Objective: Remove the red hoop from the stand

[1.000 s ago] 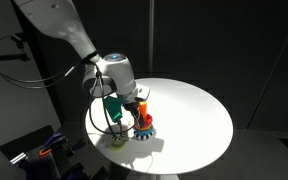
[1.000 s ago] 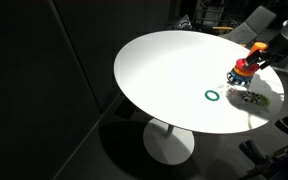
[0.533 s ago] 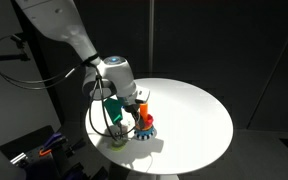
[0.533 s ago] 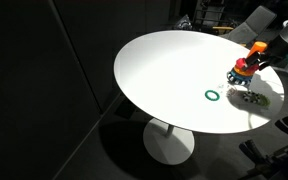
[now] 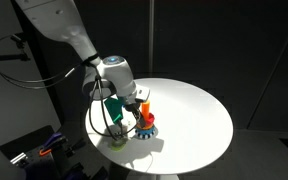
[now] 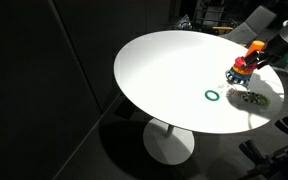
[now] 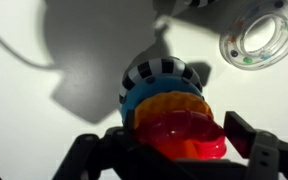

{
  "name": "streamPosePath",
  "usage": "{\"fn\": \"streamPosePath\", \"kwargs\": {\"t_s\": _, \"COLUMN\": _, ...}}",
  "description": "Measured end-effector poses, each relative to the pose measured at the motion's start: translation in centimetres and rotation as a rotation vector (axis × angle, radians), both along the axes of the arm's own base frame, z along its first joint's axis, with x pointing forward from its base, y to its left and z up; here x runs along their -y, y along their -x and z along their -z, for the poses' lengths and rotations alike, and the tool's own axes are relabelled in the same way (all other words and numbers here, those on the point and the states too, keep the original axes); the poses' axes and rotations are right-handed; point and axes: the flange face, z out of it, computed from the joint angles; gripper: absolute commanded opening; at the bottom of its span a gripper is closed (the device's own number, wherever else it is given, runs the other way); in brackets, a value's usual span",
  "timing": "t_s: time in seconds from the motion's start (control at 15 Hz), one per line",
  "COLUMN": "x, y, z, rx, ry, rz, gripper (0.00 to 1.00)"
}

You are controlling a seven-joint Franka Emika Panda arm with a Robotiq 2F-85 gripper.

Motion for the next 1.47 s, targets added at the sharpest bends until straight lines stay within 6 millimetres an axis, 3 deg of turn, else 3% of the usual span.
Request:
{"fn": "streamPosePath", "kwargs": {"t_s": 0.33, "x": -0.1, "y": -0.1, "z": -0.8, "rx": 0.017, "ry": -0.003, "rz": -0.001, "gripper": 0.63}}
{"fn": "streamPosePath", "kwargs": {"t_s": 0.67, "x": -0.1, "y": 0.3, "z": -3.0, "rx": 0.027, "ry": 0.005, "rz": -0.007, "gripper": 0.63}}
{"fn": "streamPosePath", "kwargs": {"t_s": 1.47, "x": -1.2, "y": 1.0, "z": -13.5, "rx": 0.021, "ry": -0.04, "rz": -0.066, "gripper": 0.63}}
